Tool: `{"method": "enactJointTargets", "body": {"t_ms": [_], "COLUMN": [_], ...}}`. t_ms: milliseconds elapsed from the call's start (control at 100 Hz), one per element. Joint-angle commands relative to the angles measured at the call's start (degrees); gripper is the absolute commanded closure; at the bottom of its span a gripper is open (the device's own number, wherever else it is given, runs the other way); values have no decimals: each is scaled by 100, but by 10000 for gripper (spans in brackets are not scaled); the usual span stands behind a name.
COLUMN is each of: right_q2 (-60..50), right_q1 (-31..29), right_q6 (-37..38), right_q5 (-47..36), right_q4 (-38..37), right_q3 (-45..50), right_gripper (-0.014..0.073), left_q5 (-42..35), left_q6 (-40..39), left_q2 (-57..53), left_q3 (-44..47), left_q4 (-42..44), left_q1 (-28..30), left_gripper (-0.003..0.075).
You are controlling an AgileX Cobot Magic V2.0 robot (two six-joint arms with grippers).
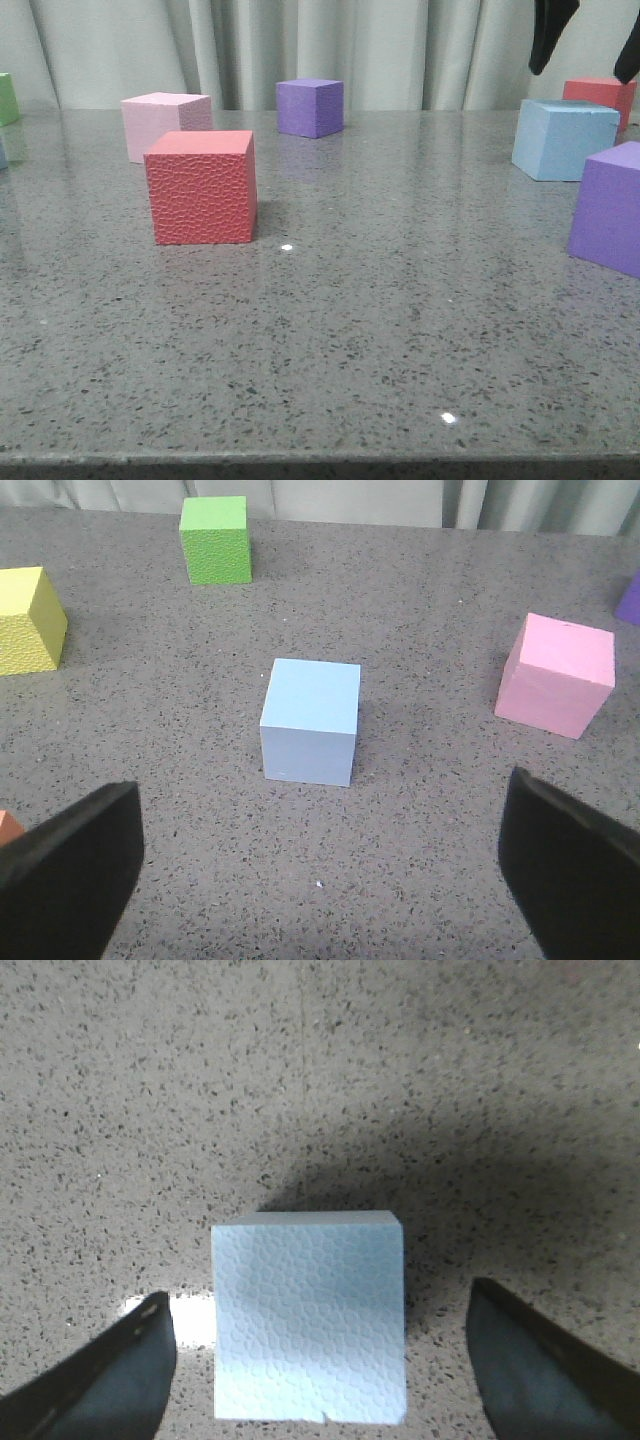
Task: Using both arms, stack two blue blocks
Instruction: 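Lower the right gripper onto the light blue cube and close it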
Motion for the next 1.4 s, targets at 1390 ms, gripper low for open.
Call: {"method": "enactJointTargets", "body": {"t_ms": [1390], "right_q2": [366], "right_q1": [3], "right_q6": [-13], "right_q5": [21], "right_q4": [105], "right_q3": [-196], "right_gripper": [209], "left_q5": [-372], "left_q6": [-19], "left_q2": [-26], "left_q3": [-205], "left_q4": [10], "left_q1": [7], "left_gripper": [29]}}
